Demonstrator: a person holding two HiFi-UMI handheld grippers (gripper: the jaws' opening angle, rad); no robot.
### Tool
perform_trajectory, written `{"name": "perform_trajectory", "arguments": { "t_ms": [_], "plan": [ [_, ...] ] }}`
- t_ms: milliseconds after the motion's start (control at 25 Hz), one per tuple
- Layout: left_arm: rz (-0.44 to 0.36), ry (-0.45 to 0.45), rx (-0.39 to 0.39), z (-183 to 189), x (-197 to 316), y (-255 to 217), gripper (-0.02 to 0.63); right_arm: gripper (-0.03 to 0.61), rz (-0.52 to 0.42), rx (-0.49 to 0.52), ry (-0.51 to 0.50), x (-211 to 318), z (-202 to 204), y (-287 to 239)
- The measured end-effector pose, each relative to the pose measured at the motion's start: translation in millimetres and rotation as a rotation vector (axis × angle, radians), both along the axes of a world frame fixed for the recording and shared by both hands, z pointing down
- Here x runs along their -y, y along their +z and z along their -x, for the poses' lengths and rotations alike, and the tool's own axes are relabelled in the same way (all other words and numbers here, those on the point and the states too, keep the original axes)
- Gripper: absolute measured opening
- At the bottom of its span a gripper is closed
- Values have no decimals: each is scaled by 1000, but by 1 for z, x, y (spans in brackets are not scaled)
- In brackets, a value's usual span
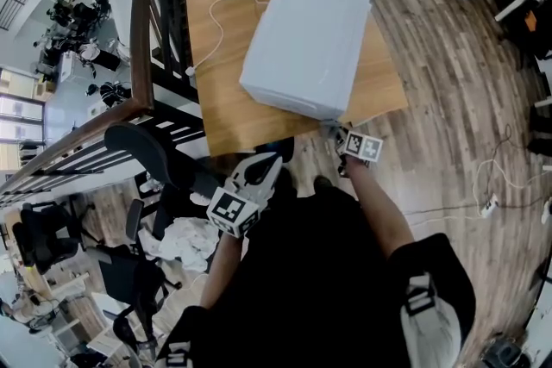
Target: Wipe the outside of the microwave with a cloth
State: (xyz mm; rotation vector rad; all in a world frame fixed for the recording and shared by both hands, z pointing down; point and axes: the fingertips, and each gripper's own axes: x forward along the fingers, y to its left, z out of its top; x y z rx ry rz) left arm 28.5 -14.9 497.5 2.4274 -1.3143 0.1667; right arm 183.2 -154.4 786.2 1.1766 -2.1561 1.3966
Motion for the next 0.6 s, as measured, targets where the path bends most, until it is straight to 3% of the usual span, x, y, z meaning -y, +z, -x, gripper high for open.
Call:
{"name": "perform_trajectory", "arguments": {
  "t_ms": [280, 600],
  "plan": [
    [12, -5, 12, -10, -4, 4, 2, 17, -130, 24, -47, -2, -19, -37],
    [2, 10, 25, -39, 0, 3, 2, 17, -332, 45, -166, -13, -43, -98]
  ]
}}
